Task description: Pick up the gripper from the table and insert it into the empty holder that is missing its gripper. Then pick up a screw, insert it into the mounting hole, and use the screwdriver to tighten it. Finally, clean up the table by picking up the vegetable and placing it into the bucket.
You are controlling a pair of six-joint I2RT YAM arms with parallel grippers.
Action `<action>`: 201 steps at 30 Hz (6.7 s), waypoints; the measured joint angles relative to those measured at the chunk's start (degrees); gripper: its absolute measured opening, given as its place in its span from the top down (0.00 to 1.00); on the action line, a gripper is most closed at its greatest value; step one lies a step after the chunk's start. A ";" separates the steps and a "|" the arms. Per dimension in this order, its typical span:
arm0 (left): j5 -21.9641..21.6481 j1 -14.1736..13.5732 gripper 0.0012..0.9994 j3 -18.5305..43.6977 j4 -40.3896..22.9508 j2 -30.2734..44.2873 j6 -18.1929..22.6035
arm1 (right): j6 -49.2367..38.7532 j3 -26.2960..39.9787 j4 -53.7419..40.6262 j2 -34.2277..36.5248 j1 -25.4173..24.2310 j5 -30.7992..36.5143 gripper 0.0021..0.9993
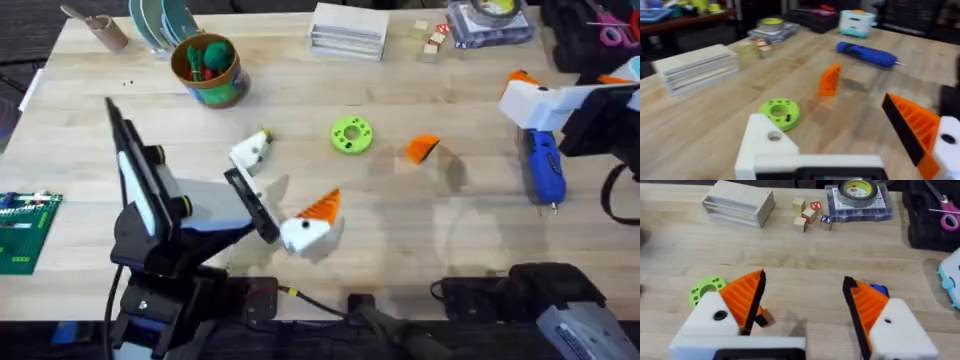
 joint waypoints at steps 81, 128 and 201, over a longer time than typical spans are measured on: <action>9.60 0.00 0.01 0.00 -1.33 0.00 -1.70 | -8.63 8.94 -9.95 41.45 12.87 -7.54 0.98; 9.62 0.00 0.01 0.00 -1.36 -0.02 -1.70 | 58.62 -16.68 73.60 46.87 22.10 -60.13 0.99; 9.35 -0.22 0.01 0.15 -1.57 0.00 -3.11 | 67.08 -3.87 84.96 66.77 33.26 -61.88 0.10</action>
